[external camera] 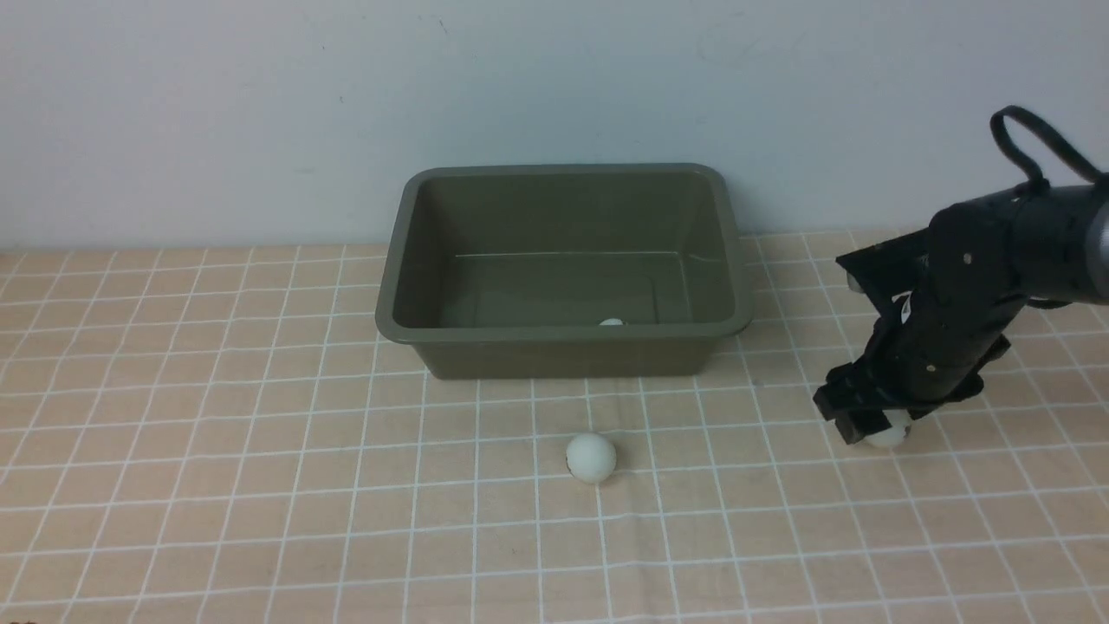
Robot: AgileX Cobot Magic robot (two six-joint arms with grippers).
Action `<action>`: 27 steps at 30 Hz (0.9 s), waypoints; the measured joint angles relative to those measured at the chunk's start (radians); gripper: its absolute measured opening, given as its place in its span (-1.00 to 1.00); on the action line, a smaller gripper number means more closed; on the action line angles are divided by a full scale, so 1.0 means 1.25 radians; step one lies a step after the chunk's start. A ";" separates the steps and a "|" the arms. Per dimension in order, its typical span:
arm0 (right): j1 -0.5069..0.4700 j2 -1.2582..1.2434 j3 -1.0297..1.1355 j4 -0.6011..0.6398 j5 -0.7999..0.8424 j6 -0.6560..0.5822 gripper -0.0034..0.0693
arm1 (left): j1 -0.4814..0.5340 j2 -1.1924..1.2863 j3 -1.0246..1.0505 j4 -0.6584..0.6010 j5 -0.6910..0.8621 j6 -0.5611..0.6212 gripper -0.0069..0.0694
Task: Put the table tennis balls into the box on the light coffee tablecloth.
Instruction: 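Reach for and grasp a ping pong ball on the table, then release the ping pong ball into the bin and lift the gripper away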
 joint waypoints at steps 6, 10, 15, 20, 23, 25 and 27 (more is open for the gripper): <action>0.000 0.002 -0.027 0.000 0.038 0.000 0.10 | 0.000 0.000 0.000 0.000 0.000 0.000 -1.00; 0.000 0.002 -0.080 0.000 0.107 0.000 0.10 | 0.000 0.000 0.000 0.000 0.000 0.000 -1.00; 0.000 0.002 -0.232 0.005 0.246 0.022 0.10 | 0.000 0.000 0.000 0.000 0.000 0.000 -1.00; 0.006 0.002 -0.361 0.107 0.275 -0.005 0.10 | 0.000 0.000 0.000 0.000 0.000 0.000 -1.00; 0.028 0.002 -0.395 0.184 0.261 -0.058 0.10 | 0.000 0.000 0.000 0.000 0.000 0.000 -1.00; 0.066 0.005 -0.402 0.231 0.230 -0.103 0.10 | 0.000 0.000 0.000 0.000 0.000 0.000 -1.00; 0.082 0.010 -0.405 0.243 0.213 -0.118 0.10 | 0.000 0.000 0.000 0.000 0.000 0.000 -1.00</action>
